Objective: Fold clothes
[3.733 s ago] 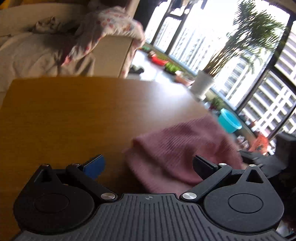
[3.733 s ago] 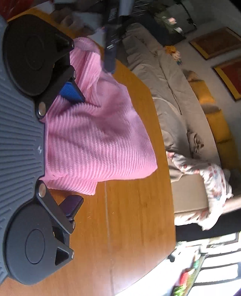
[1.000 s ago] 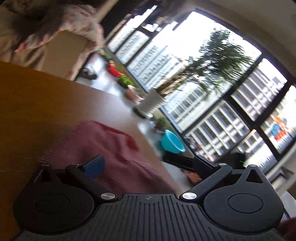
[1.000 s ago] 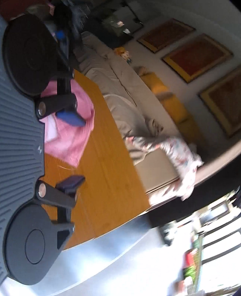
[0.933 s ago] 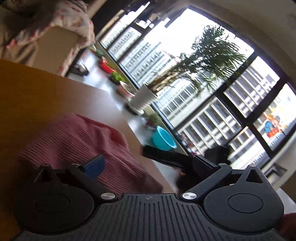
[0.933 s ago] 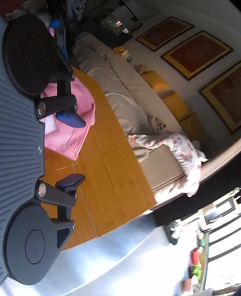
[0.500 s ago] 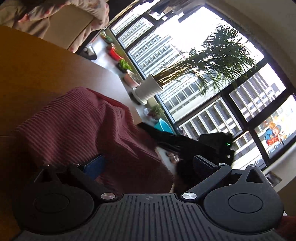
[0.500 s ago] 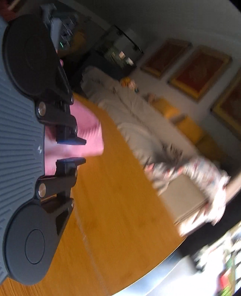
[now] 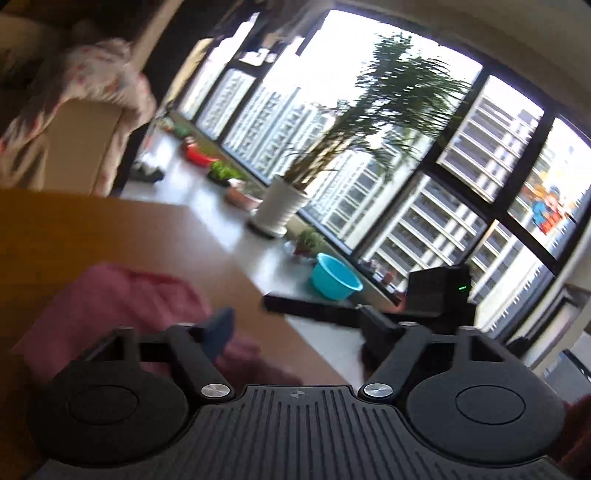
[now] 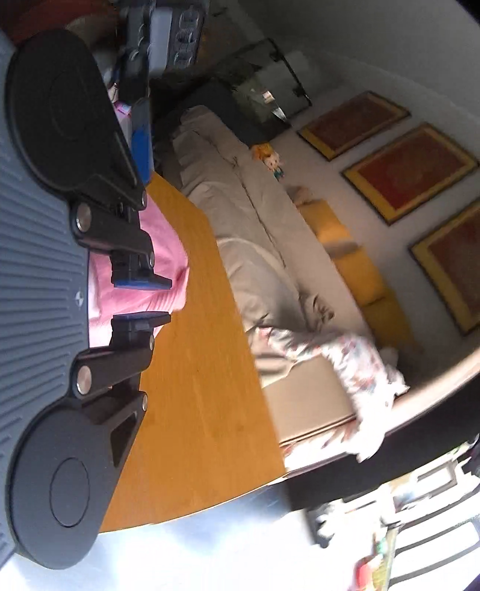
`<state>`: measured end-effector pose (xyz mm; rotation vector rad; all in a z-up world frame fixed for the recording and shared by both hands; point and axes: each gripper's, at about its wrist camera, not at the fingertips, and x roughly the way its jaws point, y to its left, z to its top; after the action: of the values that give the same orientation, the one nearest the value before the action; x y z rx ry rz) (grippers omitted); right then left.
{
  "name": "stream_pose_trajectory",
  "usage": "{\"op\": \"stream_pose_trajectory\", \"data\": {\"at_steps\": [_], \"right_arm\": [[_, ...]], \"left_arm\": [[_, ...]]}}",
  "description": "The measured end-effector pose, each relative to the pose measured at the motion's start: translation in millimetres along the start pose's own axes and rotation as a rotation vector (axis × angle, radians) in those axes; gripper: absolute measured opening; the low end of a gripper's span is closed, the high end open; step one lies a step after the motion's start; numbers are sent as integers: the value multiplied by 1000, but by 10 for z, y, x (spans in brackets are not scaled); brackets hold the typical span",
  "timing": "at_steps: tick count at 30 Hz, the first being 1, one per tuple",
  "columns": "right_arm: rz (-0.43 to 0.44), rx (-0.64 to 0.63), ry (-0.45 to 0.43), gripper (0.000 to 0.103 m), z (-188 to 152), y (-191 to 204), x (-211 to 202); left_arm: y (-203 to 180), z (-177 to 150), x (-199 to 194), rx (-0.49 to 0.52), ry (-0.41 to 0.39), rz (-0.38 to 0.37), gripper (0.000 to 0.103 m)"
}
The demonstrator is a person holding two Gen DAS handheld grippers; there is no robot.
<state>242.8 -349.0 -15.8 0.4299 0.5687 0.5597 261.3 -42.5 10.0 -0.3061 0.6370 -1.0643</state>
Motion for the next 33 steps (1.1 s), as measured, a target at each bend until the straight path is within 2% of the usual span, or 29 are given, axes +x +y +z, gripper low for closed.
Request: {"op": "stream_pose_trajectory", "data": {"at_steps": [3, 5, 7, 9, 10, 11, 13, 14, 16, 19, 20, 23, 27, 30, 33], "right_arm": [[49, 14, 28, 12, -90, -19, 163], [43, -16, 74, 12, -146, -6, 275], [-6, -94, 123, 13, -211, 53, 332], [-13, -139, 129, 19, -215, 83, 269], [-5, -132, 109, 25, -180, 64, 207], [3, -123, 85, 36, -141, 41, 143], [12, -90, 34, 49, -6, -38, 98], [18, -74, 12, 50, 57, -76, 73], [77, -63, 20, 50, 161, -103, 199], [171, -50, 40, 51, 314, -135, 412], [198, -45, 60, 51, 346, -135, 517], [274, 25, 191, 54, 396, -197, 931], [226, 16, 341, 54, 298, -241, 1230], [236, 17, 354, 54, 202, -247, 1074], [236, -30, 336, 54, 72, -111, 732]], "left_arm": [[49, -103, 246, 21, 114, -48, 76], [186, -304, 400, -19, 215, 0, 77], [296, -493, 460, -38, 268, 37, 72], [304, -516, 379, -51, 252, 19, 74], [296, -495, 335, -63, 243, 8, 80], [267, -440, 295, -69, 228, -9, 84], [187, -286, 233, -44, 185, -26, 92], [151, -207, 225, -27, 159, -22, 93], [144, -109, 243, -25, 115, 10, 95], [297, -136, 325, -95, 125, 63, 95], [353, -166, 338, -115, 134, 73, 95], [475, -278, 259, -136, 131, 67, 95], [541, -322, 193, -138, 131, 63, 95], [575, -335, 160, -135, 130, 56, 95], [603, -346, 132, -137, 127, 46, 95]]}}
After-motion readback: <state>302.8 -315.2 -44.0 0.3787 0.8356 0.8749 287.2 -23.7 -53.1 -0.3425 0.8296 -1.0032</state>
